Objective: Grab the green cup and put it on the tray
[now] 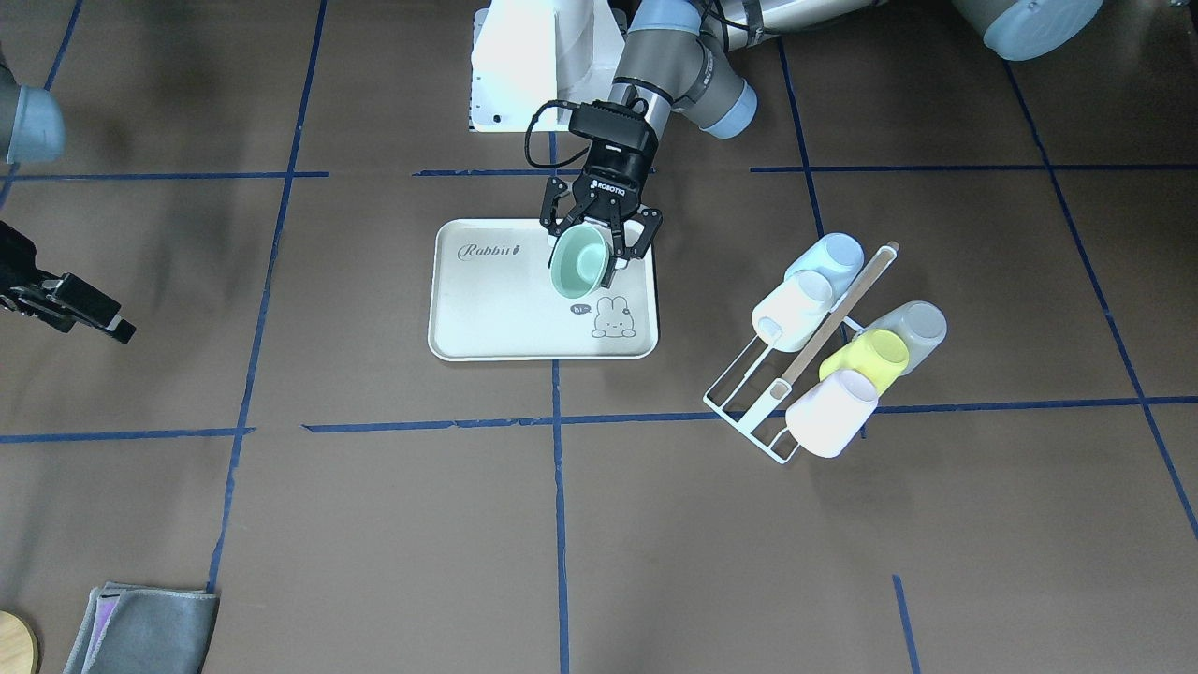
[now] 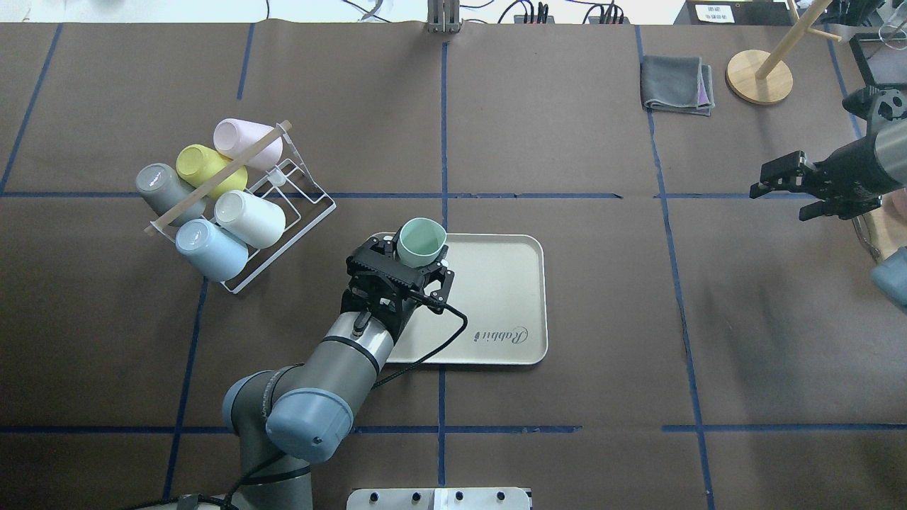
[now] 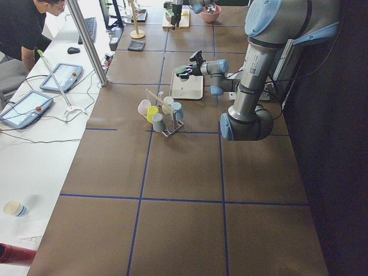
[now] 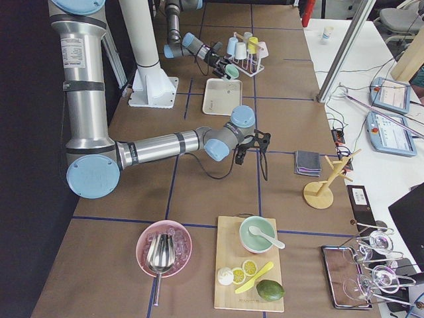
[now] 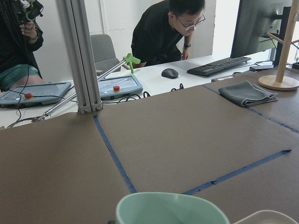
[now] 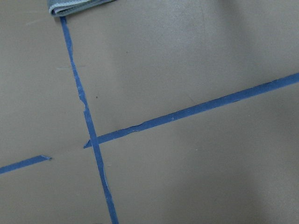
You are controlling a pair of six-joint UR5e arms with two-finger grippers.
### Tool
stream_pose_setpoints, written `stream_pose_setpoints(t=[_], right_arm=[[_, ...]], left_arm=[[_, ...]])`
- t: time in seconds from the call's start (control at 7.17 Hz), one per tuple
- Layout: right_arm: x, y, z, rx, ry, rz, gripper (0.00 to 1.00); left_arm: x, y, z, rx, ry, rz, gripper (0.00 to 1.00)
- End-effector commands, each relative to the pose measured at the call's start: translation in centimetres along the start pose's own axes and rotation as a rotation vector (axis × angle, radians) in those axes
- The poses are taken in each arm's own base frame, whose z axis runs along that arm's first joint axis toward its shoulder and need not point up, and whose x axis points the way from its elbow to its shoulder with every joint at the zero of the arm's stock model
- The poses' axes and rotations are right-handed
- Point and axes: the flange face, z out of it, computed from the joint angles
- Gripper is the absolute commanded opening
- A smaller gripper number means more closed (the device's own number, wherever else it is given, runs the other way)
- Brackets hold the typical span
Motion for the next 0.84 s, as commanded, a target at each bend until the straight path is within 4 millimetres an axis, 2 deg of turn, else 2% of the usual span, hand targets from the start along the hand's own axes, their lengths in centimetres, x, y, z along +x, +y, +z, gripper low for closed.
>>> stream_pose_setpoints(t=[0.0, 0.14, 0.42, 0.56, 0.7], right_arm=[[0.1, 0.0, 0.0, 0.0, 0.001, 0.001, 1.0], [0.2, -0.1, 0.1, -0.001, 0.003, 0.003, 1.0], [0.2, 0.0, 0.0, -0.001, 0.002, 0.002, 1.0], [0.3, -0.1, -0.3, 0.005, 0.0, 0.003, 1.0], [0.8, -1.1, -1.7, 0.027, -0.008, -0.003, 1.0]], left_arm=[[0.5, 1.8, 0.2, -0.016, -0.011, -0.003, 0.69], [1.3, 2.1, 0.9, -0.02, -0.013, 0.0, 0.69], [3.2, 1.4, 1.7, -0.011, 0.006, -0.023, 0.68], [3.1, 2.7, 2.4, 0.013, 0.032, -0.061, 0.68], [3.5, 3.4, 3.0, 0.02, 0.038, -0.069, 0.68]])
